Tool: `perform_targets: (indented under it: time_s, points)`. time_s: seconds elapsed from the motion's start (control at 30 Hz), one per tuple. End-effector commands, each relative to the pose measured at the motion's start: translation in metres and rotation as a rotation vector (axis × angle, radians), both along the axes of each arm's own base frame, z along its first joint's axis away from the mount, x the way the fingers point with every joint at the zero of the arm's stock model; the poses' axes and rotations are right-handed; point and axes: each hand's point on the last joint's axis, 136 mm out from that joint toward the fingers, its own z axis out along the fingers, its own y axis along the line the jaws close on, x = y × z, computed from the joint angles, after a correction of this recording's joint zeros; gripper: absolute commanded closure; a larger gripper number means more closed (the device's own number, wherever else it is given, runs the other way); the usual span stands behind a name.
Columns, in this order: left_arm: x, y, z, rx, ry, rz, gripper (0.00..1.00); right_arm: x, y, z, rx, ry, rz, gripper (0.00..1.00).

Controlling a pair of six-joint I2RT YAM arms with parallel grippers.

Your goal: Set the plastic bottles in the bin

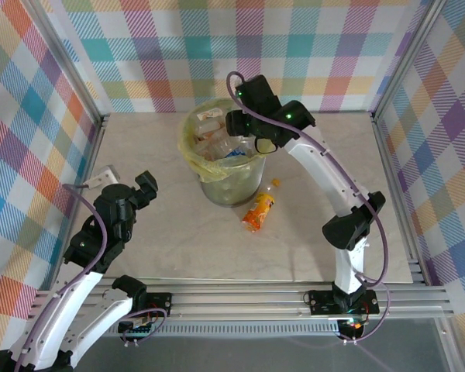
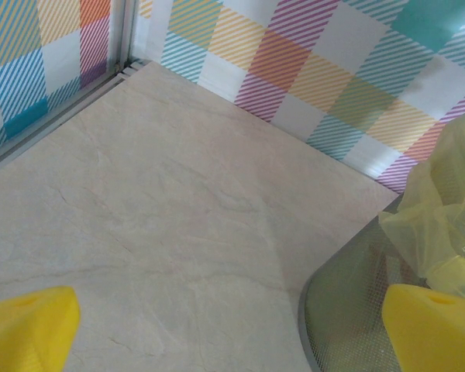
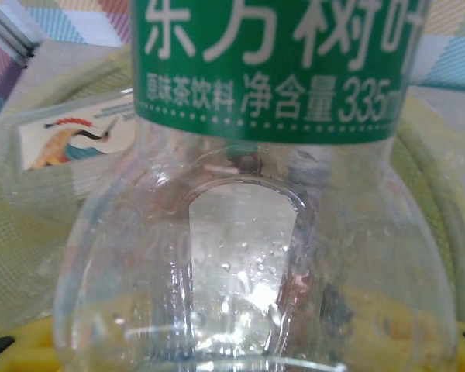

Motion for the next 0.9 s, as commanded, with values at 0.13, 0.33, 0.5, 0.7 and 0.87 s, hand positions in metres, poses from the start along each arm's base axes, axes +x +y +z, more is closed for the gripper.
perform_targets:
  time_s: [0.13, 0.33, 0.5, 0.7, 0.87]
  points:
    - [0.007, -0.002, 0.0, -0.015, -0.01, 0.003, 0.0, 0.002, -0.012, -0.011, -0.033, 0.052, -0.03, 0.52]
    - [0.008, -0.002, 0.0, -0.013, -0.007, 0.004, 0.0, 0.004, -0.011, -0.024, -0.053, 0.086, -0.026, 0.44]
    - [0.006, -0.001, 0.0, -0.009, -0.007, 0.01, 0.0, 0.004, -0.012, -0.023, -0.067, 0.087, -0.028, 0.33]
    - [0.007, -0.001, -0.001, -0.009, -0.005, 0.01, 0.0, 0.002, -0.018, -0.012, -0.072, 0.064, -0.034, 0.19]
    - [0.009, -0.002, 0.0, -0.009, -0.006, 0.009, 0.0, 0.001, -0.02, -0.005, -0.071, 0.047, -0.032, 0.16]
